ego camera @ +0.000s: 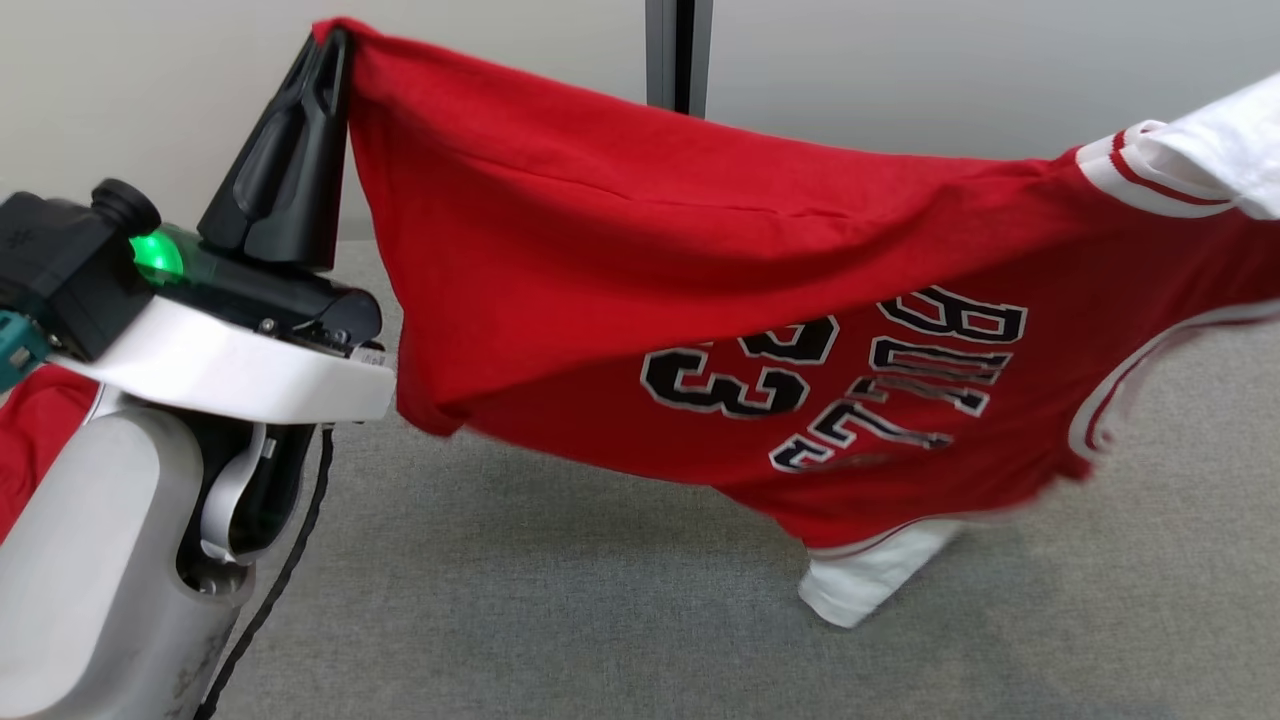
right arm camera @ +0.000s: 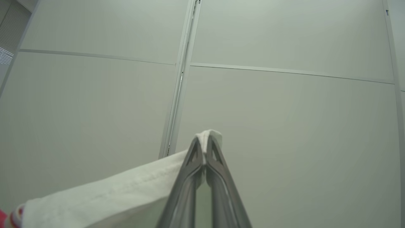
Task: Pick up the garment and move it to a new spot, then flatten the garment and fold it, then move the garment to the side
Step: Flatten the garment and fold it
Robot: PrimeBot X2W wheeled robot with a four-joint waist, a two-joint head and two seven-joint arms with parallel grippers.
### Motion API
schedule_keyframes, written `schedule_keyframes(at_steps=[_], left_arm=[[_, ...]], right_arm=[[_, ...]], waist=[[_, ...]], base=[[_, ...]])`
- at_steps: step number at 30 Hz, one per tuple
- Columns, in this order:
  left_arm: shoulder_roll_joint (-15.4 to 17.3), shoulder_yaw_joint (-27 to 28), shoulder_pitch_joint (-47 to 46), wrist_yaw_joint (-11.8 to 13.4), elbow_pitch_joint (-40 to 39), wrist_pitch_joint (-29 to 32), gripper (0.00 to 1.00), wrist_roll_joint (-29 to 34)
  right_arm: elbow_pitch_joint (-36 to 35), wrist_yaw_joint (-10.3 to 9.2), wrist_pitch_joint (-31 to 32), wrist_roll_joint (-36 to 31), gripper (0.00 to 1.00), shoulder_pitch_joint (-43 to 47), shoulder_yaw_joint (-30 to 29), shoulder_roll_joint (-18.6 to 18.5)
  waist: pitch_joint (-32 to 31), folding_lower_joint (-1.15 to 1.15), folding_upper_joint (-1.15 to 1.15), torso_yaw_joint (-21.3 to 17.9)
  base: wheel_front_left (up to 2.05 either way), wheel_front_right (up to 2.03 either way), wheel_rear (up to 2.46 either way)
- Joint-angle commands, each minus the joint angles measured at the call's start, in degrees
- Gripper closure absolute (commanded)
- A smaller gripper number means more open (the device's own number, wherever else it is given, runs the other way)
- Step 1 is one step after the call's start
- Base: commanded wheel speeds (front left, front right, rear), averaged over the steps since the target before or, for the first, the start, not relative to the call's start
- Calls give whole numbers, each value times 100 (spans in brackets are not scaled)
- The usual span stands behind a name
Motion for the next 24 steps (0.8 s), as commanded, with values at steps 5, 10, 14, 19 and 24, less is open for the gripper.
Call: schedule_keyframes(at_steps=[5, 10, 14, 19, 24], left_arm=[[-11, -6, -217, 28, 58, 111, 100, -26], [-98, 2, -429, -56, 263, 104, 100, -145], [-184, 65, -892, -188, 653, 54, 100, -227], [-366, 104, -1901, -464, 1484, -139, 100, -213], [-573, 173, -3060, -769, 2601, -518, 100, -170]], right_arm=[[67, -4, 140, 62, 100, -202, 73, 5], [300, -4, 153, 204, 100, -444, 168, 4], [665, -3, 81, 355, 100, -954, 299, -113], [1365, -3, -93, 522, 100, -2101, 675, -326], [2312, -2, -417, 604, 100, -3578, 1231, -474]], waist=[[-55, 0, 0, -16], [147, 0, 0, -32], [510, 0, 0, -27], [990, 0, 0, 4], [1296, 0, 0, 30]], base=[[0, 0, 0], [0, 0, 0], [0, 0, 0], [0, 0, 0], [0, 0, 0]])
